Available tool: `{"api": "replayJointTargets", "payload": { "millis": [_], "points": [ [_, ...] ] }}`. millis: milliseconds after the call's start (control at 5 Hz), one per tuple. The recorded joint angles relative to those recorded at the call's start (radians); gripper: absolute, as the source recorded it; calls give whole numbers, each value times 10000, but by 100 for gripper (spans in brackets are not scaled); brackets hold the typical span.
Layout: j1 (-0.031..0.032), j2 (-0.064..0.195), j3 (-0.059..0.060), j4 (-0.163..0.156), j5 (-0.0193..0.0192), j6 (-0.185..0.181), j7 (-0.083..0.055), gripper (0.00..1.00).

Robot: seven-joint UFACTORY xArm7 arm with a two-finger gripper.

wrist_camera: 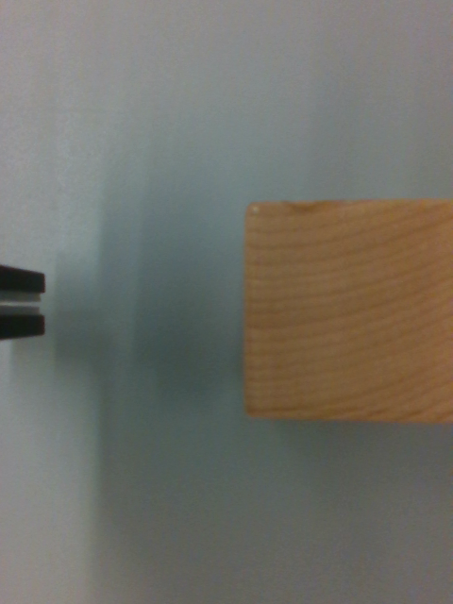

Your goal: Push wooden cube

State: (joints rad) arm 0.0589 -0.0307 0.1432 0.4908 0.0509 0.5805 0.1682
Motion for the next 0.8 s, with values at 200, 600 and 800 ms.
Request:
{"api": "replayJointTargets", "payload": {
  "millis": [200, 600, 800],
  "points": [
    [0, 0, 0, 0, 0, 0, 0, 0],
    [0, 0, 0, 0, 0, 0, 0, 100],
    [0, 3, 0, 3, -1, 0, 0, 100]
  ]
}}
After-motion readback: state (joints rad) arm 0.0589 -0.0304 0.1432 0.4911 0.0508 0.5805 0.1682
